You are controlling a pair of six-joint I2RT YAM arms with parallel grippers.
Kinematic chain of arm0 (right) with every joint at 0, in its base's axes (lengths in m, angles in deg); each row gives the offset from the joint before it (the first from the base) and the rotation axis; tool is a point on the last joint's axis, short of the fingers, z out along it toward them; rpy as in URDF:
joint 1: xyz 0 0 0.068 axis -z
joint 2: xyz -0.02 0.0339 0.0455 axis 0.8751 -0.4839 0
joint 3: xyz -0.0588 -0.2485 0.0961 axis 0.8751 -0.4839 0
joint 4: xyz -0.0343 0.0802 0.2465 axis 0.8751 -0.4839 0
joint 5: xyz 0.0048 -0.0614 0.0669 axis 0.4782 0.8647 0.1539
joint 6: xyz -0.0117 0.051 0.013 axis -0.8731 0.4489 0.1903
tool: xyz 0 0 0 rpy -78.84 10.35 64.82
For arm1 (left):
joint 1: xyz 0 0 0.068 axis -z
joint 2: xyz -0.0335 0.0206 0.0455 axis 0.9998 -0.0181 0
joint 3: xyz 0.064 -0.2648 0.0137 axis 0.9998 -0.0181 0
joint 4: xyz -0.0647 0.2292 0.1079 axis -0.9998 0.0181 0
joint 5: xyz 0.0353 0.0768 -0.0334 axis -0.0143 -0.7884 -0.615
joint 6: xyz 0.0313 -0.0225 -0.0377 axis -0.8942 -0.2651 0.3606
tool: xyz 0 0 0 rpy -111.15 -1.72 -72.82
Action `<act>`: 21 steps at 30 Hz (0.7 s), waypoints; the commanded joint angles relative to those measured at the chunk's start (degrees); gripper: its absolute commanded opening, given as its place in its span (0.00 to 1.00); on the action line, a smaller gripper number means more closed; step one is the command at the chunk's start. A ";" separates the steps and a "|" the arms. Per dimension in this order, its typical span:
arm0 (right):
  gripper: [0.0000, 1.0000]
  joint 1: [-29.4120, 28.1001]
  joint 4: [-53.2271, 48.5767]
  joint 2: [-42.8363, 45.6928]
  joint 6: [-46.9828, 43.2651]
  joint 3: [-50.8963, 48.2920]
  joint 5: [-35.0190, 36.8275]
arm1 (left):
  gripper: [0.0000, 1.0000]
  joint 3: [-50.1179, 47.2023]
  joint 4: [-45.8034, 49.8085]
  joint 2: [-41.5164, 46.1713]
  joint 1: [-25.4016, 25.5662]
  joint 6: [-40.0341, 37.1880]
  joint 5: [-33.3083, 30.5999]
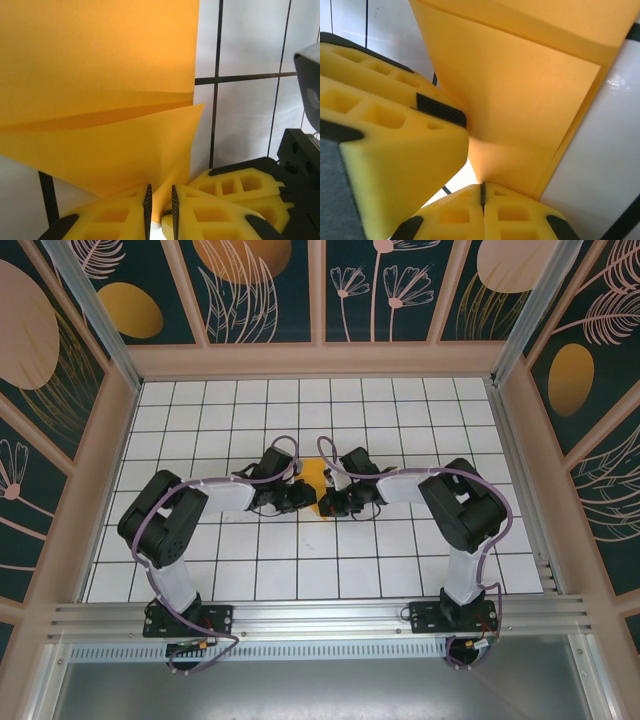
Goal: Fold a paper plane with a square sheet of paper (fold left side to right side)
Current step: Third fold the triangle at the center of the table.
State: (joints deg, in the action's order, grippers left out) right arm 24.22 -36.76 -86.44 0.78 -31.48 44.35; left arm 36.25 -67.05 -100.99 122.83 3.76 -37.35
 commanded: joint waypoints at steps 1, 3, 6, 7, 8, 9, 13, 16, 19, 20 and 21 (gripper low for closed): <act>0.00 -0.23 -7.02 -4.24 -1.00 -2.53 7.72 | 0.18 0.47 0.76 -3.80 0.33 0.34 -3.07; 0.00 -0.33 -7.23 -4.20 -1.07 -2.53 7.76 | 0.16 -0.12 0.82 -4.27 -0.25 0.63 -4.12; 0.00 -0.28 -7.60 -4.22 -1.17 -2.56 8.09 | 0.15 -1.53 0.64 -3.81 -1.08 0.75 -5.41; 0.00 -0.34 -7.67 -4.20 -1.26 -2.50 8.24 | 0.15 -1.78 0.71 -3.54 -1.38 0.57 -5.84; 0.00 -0.32 -7.81 -4.27 -1.26 -2.58 8.42 | 0.15 -1.83 0.96 -3.41 -1.67 0.35 -6.21; 0.00 -0.32 -7.80 -4.26 -1.24 -2.61 8.48 | 0.15 -1.82 1.07 -3.14 -1.94 0.10 -6.44; 0.00 -0.30 -8.27 -4.35 -1.35 -2.60 9.06 | 0.15 -1.41 1.92 -2.74 -3.90 -1.18 -7.09; 0.00 -0.30 -8.61 -4.29 -1.35 -2.68 9.30 | 0.15 -0.43 3.38 -2.42 -5.66 -2.77 -8.23; 0.00 -0.29 -8.73 -4.11 -1.35 -2.70 9.40 | 0.16 1.01 5.09 -2.42 -7.24 -4.49 -9.16; 0.00 -0.32 -8.76 -4.15 -1.35 -2.70 9.40 | 0.16 1.41 5.26 -2.47 -7.74 -4.97 -9.38; 0.00 -0.33 -8.74 -4.10 -1.35 -2.78 9.36 | 0.16 1.87 5.66 -2.52 -8.29 -5.53 -9.65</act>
State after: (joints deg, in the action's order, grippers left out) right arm 24.22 -36.83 -86.44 0.71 -31.44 44.55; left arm 37.26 -66.11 -102.69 117.84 1.64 -38.32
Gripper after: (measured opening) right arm 0.056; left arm 0.162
